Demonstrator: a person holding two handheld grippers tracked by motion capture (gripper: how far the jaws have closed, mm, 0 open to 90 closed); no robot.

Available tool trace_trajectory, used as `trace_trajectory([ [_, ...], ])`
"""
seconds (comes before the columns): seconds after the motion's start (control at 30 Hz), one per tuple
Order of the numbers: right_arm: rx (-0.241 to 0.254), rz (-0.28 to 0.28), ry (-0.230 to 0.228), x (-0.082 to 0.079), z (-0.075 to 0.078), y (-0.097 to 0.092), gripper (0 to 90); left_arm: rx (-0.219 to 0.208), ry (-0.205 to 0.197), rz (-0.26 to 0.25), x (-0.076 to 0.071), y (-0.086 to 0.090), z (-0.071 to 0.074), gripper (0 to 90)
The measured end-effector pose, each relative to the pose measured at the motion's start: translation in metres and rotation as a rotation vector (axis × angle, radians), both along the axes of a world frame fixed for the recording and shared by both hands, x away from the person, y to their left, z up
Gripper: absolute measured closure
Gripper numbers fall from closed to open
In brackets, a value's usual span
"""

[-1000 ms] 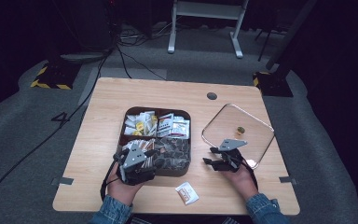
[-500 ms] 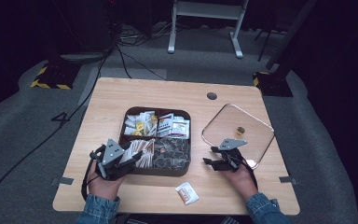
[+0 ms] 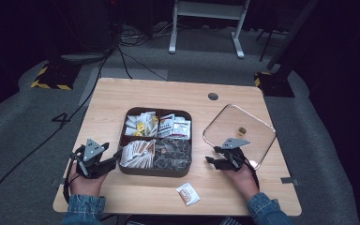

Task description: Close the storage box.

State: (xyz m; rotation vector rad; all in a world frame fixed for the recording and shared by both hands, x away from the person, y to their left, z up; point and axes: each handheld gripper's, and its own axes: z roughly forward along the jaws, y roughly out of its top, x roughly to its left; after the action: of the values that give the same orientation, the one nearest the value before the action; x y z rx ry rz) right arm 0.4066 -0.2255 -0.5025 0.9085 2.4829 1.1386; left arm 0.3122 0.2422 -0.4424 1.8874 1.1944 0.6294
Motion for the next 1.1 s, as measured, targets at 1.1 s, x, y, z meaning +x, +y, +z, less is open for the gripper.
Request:
trace_trajectory([
  [1.1,-0.007,-0.306,-0.059,0.061,0.046,-0.079,37.1,0.047,0.194,0.047,-0.01,0.028,-0.06,39.7],
])
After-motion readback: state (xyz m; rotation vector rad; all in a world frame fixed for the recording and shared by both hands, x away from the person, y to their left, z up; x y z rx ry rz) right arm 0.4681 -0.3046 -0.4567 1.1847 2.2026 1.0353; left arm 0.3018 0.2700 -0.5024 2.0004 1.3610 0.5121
